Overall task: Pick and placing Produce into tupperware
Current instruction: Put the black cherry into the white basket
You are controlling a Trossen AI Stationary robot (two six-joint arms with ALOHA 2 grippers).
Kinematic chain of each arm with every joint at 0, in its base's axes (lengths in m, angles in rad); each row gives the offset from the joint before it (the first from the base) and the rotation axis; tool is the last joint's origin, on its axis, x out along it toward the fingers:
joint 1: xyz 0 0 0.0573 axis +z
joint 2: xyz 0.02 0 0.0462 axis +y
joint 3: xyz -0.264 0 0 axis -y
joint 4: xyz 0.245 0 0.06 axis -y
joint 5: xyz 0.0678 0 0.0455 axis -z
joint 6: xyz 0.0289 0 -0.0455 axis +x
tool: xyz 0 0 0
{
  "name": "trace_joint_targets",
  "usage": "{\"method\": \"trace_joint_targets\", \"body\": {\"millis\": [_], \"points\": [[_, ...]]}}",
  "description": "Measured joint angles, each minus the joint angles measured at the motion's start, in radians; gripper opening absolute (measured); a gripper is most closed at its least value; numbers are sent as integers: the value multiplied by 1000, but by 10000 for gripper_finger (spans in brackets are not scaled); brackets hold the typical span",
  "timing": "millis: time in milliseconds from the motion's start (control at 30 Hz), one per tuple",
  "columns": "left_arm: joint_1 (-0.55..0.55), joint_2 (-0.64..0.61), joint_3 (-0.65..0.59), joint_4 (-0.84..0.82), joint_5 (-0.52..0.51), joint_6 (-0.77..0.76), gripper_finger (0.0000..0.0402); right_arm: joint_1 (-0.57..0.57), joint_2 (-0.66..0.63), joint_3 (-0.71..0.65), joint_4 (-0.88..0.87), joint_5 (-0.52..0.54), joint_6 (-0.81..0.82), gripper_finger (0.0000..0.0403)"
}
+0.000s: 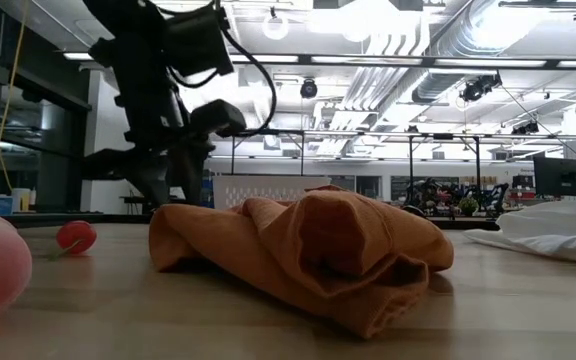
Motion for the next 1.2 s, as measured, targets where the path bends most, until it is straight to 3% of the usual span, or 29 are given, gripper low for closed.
{"method": "trace_joint_targets", "body": {"millis": [333,1200], "points": [[0,64,0,49,12,-3,142,0,0,0,0,-1,-6,0],[0,64,0,40,-19,3,142,0,0,0,0,1,-20,0]]}}
